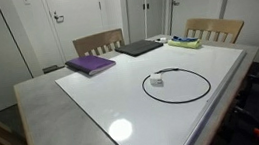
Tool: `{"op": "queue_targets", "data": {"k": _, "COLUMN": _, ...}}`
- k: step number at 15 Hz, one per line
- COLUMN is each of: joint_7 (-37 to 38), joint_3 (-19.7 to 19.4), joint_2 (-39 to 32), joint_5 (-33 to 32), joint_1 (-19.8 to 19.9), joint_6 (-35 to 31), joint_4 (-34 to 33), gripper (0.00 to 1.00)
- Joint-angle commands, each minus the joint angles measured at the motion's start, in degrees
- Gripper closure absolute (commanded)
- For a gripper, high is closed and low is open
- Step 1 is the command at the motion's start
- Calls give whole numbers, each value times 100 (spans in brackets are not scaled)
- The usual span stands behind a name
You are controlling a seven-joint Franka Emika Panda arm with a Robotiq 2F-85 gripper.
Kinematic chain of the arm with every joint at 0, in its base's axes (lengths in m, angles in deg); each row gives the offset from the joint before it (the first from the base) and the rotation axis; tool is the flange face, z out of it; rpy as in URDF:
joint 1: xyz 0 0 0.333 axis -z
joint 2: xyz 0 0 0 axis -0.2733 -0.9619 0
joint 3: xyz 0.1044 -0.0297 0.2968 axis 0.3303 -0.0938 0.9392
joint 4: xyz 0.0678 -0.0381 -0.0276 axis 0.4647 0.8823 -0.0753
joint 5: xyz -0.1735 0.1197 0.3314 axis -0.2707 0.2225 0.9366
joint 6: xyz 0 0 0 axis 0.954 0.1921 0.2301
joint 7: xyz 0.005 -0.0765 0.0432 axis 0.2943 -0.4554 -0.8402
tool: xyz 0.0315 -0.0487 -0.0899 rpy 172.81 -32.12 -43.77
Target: Unfold the charger
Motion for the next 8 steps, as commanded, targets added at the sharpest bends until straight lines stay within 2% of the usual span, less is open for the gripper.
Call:
{"op": "queue_targets", "data": {"k": 1, "joint_7": -49, "joint_3": 108, "joint_2": -16, "joint_5": 63, "joint_1": 119, "joint_6": 22, "joint_4": -13, "gripper": 0}}
{"op": "queue_targets", "data": {"k": 8, "joint_7": -31, "joint_3": 150, "joint_2": -135, "joint_5": 37, "joint_1": 104, "joint_6": -51, "joint_4": -20, "gripper": 0}}
